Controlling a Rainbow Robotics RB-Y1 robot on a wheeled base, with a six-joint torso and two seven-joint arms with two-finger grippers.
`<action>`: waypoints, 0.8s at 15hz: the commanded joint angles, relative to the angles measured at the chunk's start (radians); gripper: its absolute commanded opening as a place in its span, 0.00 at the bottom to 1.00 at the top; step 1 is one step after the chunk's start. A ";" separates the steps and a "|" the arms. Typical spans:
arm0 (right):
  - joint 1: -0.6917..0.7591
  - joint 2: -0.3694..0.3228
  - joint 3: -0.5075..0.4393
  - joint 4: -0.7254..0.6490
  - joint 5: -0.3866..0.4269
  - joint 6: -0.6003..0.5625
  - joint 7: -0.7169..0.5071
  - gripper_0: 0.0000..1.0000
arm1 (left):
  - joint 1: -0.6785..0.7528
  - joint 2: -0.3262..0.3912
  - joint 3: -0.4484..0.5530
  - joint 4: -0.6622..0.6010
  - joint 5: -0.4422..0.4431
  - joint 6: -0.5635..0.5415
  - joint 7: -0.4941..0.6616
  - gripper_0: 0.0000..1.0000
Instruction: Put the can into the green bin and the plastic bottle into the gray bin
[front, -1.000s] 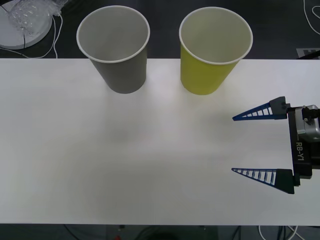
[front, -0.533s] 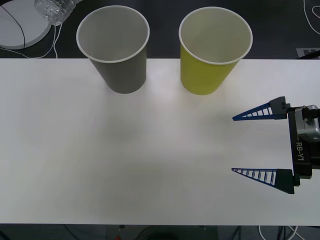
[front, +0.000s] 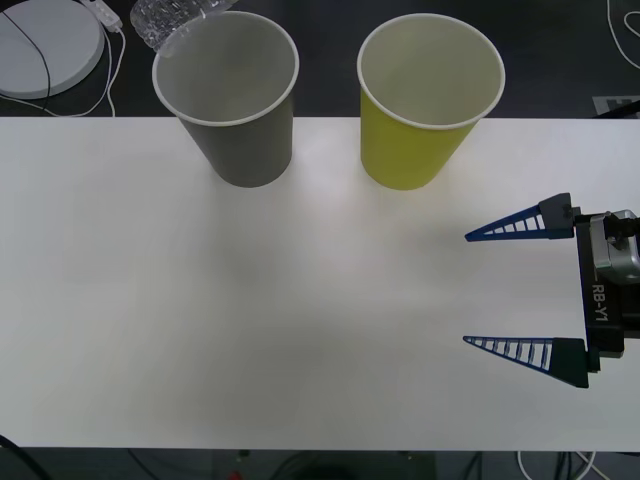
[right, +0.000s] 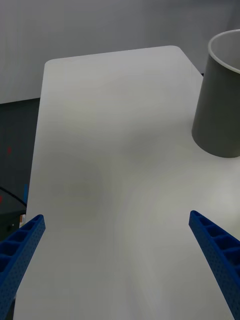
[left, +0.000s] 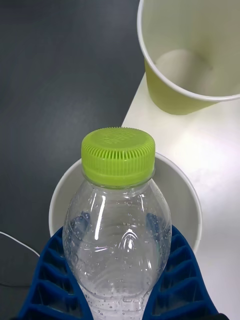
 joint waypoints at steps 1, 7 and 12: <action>0.000 0.000 0.000 0.000 0.000 0.000 0.000 1.00 | 0.000 -0.016 0.003 0.001 -0.007 0.000 0.004 0.00; 0.000 0.000 0.000 0.000 0.000 0.000 0.000 1.00 | 0.000 -0.023 0.006 0.001 -0.007 0.000 0.004 0.11; 0.000 0.000 0.000 0.000 0.000 0.000 0.000 1.00 | 0.000 -0.023 0.006 0.011 -0.002 0.000 0.009 1.00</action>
